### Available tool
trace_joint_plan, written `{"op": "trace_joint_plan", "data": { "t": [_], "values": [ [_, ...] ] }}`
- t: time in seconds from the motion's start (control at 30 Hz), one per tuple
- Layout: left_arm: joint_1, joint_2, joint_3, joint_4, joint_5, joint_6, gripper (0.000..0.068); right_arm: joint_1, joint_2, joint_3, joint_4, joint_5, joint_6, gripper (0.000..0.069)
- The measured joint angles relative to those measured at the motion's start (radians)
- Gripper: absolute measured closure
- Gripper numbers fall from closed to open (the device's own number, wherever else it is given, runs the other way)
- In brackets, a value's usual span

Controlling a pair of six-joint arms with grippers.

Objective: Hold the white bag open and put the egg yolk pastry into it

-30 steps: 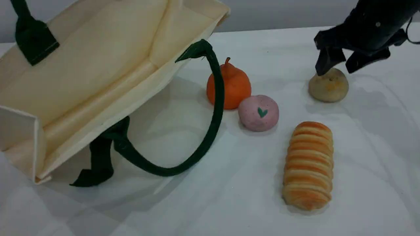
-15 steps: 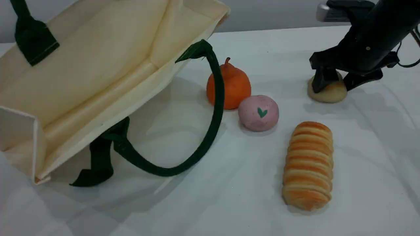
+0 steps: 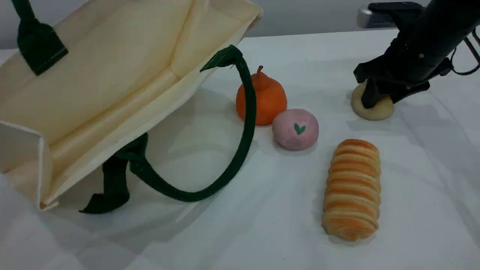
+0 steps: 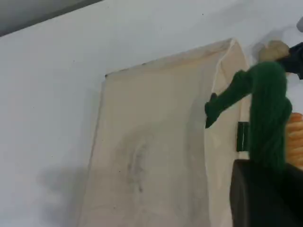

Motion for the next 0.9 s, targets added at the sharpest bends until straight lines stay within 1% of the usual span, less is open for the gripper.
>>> {"op": "trace_joint_plan", "data": {
  "t": [0.07, 0.17, 0.23, 0.27, 0.37, 0.5, 0.6, 0.7, 0.83, 0.9],
  "values": [
    [0.0, 0.0, 0.0, 0.0, 0.0, 0.0, 0.058, 0.0, -0.006, -0.022, 0.001, 0.044, -0.001, 0.0422],
    [0.0, 0.0, 0.0, 0.0, 0.0, 0.0, 0.058, 0.004, -0.044, -0.031, 0.016, 0.158, 0.002, 0.0479],
    [0.0, 0.0, 0.0, 0.0, 0.0, 0.0, 0.058, 0.004, -0.094, -0.03, 0.019, 0.141, 0.002, 0.0526],
    [0.0, 0.0, 0.0, 0.0, 0.0, 0.0, 0.058, 0.002, -0.118, -0.027, 0.019, 0.136, 0.002, 0.0539],
    [0.0, 0.0, 0.0, 0.0, 0.0, 0.003, 0.058, 0.0, -0.198, -0.026, 0.016, 0.186, 0.001, 0.0556],
    [0.0, 0.0, 0.0, 0.0, 0.0, 0.049, 0.058, 0.001, -0.309, -0.02, 0.049, 0.232, -0.008, 0.0559],
    [0.0, 0.0, 0.0, 0.0, 0.0, 0.05, 0.058, 0.003, -0.393, 0.021, 0.098, 0.239, -0.049, 0.0561],
    [0.0, 0.0, 0.0, 0.0, 0.0, 0.097, 0.058, 0.003, -0.482, 0.085, 0.182, 0.236, -0.124, 0.0565],
    [0.0, 0.001, 0.0, -0.007, 0.0, 0.161, 0.058, 0.003, -0.597, 0.204, 0.356, 0.236, -0.286, 0.0566],
    [0.0, 0.003, 0.0, -0.007, 0.0, 0.178, 0.058, 0.021, -0.654, 0.262, 0.446, 0.251, -0.382, 0.0566]
  ]
}}
